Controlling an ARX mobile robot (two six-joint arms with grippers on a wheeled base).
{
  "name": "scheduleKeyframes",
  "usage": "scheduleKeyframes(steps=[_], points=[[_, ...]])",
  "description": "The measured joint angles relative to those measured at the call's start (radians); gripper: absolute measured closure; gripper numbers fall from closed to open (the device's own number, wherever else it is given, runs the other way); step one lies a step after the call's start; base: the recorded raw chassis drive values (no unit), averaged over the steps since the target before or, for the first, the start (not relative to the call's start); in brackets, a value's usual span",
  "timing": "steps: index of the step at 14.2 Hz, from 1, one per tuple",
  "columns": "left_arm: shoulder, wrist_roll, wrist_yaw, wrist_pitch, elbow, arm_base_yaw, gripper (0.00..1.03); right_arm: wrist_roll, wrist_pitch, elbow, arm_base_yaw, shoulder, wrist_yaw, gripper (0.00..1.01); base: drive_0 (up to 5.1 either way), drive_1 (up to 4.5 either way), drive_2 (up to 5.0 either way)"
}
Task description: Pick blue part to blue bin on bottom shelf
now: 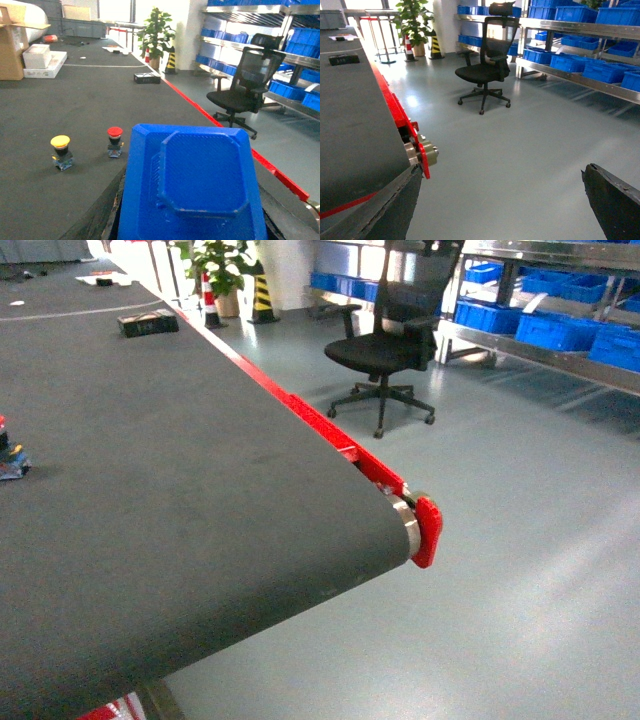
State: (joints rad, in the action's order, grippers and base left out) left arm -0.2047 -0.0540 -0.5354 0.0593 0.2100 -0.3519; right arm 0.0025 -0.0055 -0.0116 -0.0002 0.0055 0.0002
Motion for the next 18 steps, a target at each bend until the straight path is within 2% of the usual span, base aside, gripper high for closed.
scheduleKeyframes(steps=[18], points=[[0.0, 0.0, 0.0, 0.0, 0.0, 0.0, 0.59, 0.0, 0.0, 0.0, 0.0, 0.0, 0.0, 0.03, -1.6, -1.6, -1.6]])
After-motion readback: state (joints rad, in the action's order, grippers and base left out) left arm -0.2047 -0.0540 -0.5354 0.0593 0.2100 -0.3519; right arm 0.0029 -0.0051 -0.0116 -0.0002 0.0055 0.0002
